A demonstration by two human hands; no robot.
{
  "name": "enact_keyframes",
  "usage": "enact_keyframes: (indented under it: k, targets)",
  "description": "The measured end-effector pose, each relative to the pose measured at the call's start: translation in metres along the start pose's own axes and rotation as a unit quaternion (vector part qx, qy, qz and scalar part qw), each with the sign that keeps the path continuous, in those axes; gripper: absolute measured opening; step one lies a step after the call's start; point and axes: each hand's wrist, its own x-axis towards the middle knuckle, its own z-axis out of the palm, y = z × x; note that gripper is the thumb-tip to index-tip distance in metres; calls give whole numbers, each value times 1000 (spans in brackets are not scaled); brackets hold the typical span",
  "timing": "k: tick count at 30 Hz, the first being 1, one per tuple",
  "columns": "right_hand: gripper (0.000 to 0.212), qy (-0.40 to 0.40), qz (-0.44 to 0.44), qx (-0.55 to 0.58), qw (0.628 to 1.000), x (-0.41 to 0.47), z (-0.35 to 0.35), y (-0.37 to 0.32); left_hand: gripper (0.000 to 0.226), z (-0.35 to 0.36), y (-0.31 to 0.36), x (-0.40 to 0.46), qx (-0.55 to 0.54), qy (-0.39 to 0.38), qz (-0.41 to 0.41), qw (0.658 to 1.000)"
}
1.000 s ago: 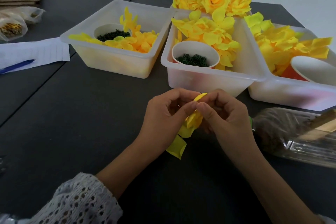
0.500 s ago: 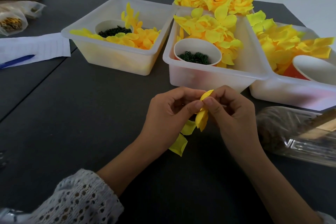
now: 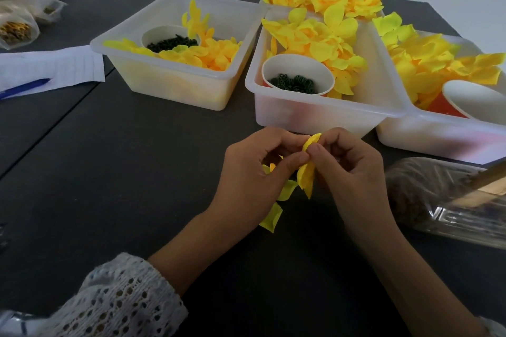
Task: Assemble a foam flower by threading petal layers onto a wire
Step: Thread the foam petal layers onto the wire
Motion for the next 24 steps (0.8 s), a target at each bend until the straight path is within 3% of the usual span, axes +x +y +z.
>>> enact_keyframes:
  k: [3,6,10,12,14,19,24]
  targets:
    - [8,3,47,24,999,-1,0,1,20,-1,-2,1,133,5,89,987]
    - [9,8,77,30,997,-1,0,1,23,-1,-4,0,151,-11,92,984]
    - [7,7,39,-33,999,1,-1,-2,21,2,-3,-4,-6,-53,-22,998]
    - [7,-8,-5,-106,994,-1,1,-2,17,3,-4,-3,-148,-78,-111,980]
    - [10,-15,-32,-163,986,-3,3,-2,12,3,-5,-2,-205,-78,-144,965]
    - [13,20,-23,-169,985,0,3,0,9,5,-8,1,-148,-68,-130,978]
    - [12,65,4,-48,997,3,-4,0,11,0,-18,6,-61,-2,-166,984]
